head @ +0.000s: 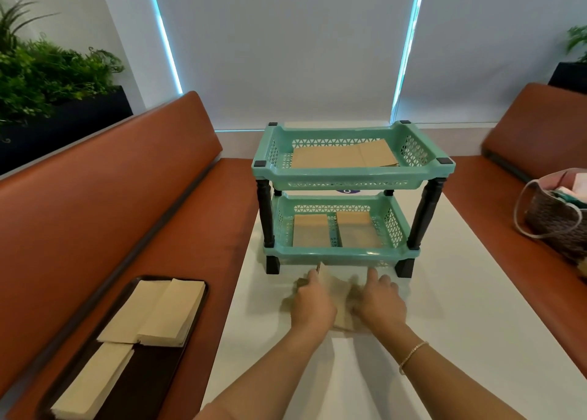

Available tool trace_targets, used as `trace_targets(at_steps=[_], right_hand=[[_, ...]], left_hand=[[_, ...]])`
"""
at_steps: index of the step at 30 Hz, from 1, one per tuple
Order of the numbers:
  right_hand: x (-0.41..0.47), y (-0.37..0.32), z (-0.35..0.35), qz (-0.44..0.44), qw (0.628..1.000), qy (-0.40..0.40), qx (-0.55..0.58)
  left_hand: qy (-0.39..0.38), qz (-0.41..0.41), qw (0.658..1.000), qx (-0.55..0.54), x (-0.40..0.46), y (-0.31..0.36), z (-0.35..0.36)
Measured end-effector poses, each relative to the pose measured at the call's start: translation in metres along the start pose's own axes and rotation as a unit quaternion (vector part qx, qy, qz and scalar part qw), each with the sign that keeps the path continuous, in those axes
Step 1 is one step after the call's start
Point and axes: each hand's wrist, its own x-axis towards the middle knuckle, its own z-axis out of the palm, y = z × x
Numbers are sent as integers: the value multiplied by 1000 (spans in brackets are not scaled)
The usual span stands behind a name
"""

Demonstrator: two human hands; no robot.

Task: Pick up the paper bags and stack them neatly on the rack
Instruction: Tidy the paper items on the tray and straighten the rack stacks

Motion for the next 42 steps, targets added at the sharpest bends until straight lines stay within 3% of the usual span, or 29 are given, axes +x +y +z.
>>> trace_targets(at_steps=[4,7,14,17,19,22,25,27,31,36,42], right_hand=[[4,-19,-42,-166,983,78,-2],[11,-32,-80,-281,954,67,-80],[30,-48,-112,-335,934,33,-122],[33,-52,-121,-313,948,-15,-48],[40,-48,-126,-277,956,-92,42],[54,-34,-131,-212,937,-182,211],[70,-23,-130,-107,893,-182,398],[83,-20,-125,-53,879,-151,449],[107,-21,-116,-23,911,-68,406],[124,-25,-116,-84,980,-60,171],[140,-36,-110,-114,989,-87,41]], left_hand=[[-22,12,995,-99,2,18,-22],[-44,40,990,-127,8,33,-41],[-68,65,990,-108,19,45,-68],[-80,61,986,-136,27,44,-69],[-92,49,980,-172,32,43,-69],[-150,13,946,-288,41,36,-67],[-203,-2,939,-277,48,30,-65],[-206,-3,949,-239,55,30,-62],[-150,33,979,-131,76,42,-60],[-166,49,985,12,103,58,-70],[-160,35,986,-15,125,63,-62]])
